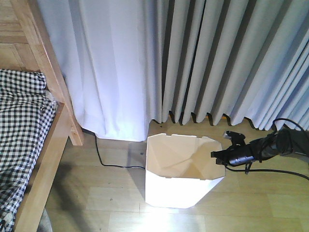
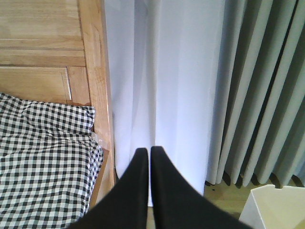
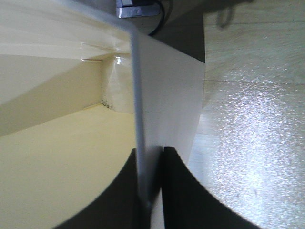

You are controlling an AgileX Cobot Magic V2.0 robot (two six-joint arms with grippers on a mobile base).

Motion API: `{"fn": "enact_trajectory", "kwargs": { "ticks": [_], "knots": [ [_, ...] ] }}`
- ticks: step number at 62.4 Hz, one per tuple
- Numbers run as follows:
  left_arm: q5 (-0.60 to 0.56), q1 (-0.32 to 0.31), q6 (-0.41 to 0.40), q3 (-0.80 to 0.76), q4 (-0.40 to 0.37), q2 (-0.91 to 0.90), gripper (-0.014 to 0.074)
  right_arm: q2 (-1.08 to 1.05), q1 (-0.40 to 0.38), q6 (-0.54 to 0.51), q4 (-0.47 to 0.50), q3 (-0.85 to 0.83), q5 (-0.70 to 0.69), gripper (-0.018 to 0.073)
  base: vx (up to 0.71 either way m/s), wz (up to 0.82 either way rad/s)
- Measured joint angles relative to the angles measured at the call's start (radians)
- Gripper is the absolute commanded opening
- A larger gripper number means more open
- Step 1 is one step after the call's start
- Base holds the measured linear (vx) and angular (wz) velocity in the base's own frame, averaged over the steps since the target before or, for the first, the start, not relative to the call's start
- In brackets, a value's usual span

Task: Move trash bin to bedside with robot
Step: 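Lower the bin to the floor with the right gripper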

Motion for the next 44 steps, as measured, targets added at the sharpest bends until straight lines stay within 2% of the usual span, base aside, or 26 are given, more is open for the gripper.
{"fn": "enact_trajectory", "kwargs": {
  "ticks": [16, 23, 29, 44],
  "knots": [
    [0.000, 0.000, 0.000, 0.000, 0.000, 0.000, -0.0006, 0.019, 0.025, -0.002, 0.005, -0.026, 0.006, 0.0001, 0.00, 0.00],
    [0.000, 0.000, 0.000, 0.000, 0.000, 0.000, -0.0006, 0.019, 0.038, 0.004, 0.014, -0.028, -0.003, 0.0034, 0.00, 0.00],
    [0.000, 0.000, 0.000, 0.000, 0.000, 0.000, -0.0006, 0.019, 0.040, 0.004, 0.023, -0.028, 0.000, 0.0094, 0.00, 0.00],
    [0.000, 0.000, 0.000, 0.000, 0.000, 0.000, -0.0006, 0.028, 0.043, 0.018, 0.063, -0.028, 0.061, 0.0313, 0.00, 0.00]
  ]
}}
